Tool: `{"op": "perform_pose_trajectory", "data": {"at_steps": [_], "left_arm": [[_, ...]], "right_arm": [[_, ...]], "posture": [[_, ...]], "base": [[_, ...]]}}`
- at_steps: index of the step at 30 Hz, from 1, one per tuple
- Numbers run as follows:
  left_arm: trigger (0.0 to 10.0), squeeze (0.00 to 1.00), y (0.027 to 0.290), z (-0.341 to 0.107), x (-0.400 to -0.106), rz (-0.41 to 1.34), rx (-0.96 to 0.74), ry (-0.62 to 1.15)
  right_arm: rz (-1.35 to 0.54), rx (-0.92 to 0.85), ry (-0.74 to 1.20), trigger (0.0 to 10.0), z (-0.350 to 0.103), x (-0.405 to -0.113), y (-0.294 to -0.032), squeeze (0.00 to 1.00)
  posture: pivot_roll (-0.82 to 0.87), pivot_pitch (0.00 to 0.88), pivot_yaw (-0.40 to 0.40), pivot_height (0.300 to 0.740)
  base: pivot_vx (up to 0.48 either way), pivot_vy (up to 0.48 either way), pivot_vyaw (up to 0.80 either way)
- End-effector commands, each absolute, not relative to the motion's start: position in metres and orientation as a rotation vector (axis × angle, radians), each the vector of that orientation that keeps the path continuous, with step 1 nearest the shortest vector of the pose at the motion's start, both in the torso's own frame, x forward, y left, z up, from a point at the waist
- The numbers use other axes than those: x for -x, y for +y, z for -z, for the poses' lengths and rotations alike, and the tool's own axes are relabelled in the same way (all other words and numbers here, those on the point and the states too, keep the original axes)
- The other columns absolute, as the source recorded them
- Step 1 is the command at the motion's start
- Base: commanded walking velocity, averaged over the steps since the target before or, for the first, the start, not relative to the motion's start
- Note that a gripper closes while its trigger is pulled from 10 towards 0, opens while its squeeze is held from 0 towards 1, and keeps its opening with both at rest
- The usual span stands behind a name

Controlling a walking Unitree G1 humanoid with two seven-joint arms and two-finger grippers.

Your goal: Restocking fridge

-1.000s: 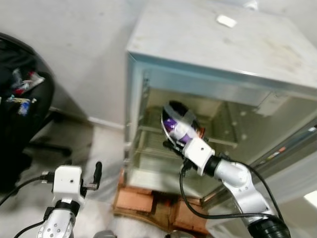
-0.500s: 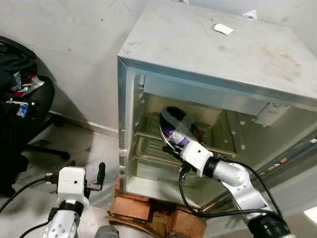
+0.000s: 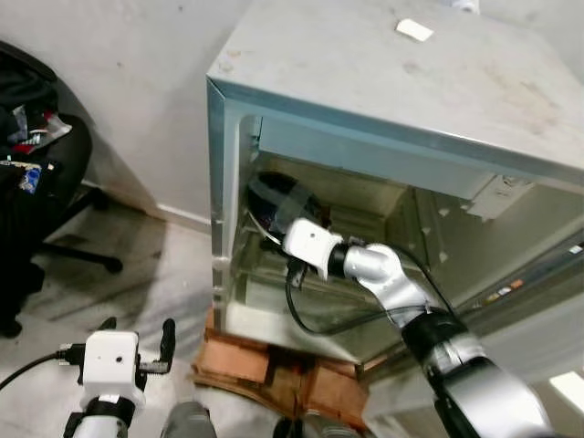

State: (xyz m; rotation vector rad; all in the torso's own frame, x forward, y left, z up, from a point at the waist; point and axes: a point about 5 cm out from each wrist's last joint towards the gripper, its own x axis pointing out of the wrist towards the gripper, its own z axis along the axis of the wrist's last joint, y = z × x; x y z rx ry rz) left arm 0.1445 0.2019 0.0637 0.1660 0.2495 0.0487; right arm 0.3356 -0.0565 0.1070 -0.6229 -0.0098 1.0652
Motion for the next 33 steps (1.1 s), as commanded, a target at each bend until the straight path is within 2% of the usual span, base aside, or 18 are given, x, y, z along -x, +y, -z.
{"op": "perform_pose_trajectory", "data": {"at_steps": [1,8,12,13,14,16,24,29,33], "left_arm": [[10.0,0.00,0.199,-0.069,-0.141,-0.033,-0.185,0.248],[10.0,0.00,0.207,-0.072,-0.127,-0.065,-0.188,0.280],[10.0,0.00,0.207,-0.075,-0.123,-0.063,-0.191,0.292],[10.0,0.00,0.207,-0.076,-0.123,-0.061,-0.193,0.292],[10.0,0.00,0.206,-0.076,-0.123,-0.060,-0.194,0.292],[10.0,0.00,0.205,-0.076,-0.124,-0.056,-0.195,0.293],[10.0,0.00,0.202,-0.074,-0.127,-0.052,-0.192,0.298],[10.0,0.00,0.198,-0.072,-0.141,-0.048,-0.183,0.276],[10.0,0.00,0.197,-0.070,-0.147,-0.045,-0.178,0.267]], "right_arm": [[-1.061,0.660,0.005,10.0,-0.110,-0.343,-0.053,0.00],[-1.044,0.744,0.035,10.0,-0.117,-0.352,-0.035,0.00],[-1.024,0.824,0.004,10.0,-0.129,-0.357,-0.012,0.00],[-1.012,0.829,-0.006,10.0,-0.132,-0.358,-0.008,0.95],[-1.005,0.825,-0.011,10.0,-0.134,-0.359,-0.006,1.00],[-0.971,0.898,-0.072,10.0,-0.140,-0.360,0.003,1.00],[-0.878,1.018,-0.206,10.0,-0.147,-0.362,0.005,1.00],[-0.762,1.072,-0.306,10.0,-0.160,-0.372,-0.014,1.00],[-0.769,1.043,-0.275,10.0,-0.159,-0.375,-0.030,1.00]], "posture": [[0.23,0.235,-0.167,0.740],[0.26,0.270,-0.157,0.740],[0.28,0.281,-0.148,0.740],[0.29,0.282,-0.148,0.740],[0.29,0.282,-0.148,0.740],[0.29,0.283,-0.148,0.740],[0.27,0.263,-0.156,0.740],[0.25,0.232,-0.164,0.740],[0.23,0.203,-0.168,0.740]], "base": [[0.000,0.000,0.00],[0.000,0.000,0.00],[0.000,0.000,0.00],[0.000,0.000,0.00],[0.000,0.000,0.00],[0.000,0.000,0.00],[0.000,0.000,0.00],[0.000,0.000,0.00],[0.000,0.000,0.00]]}}
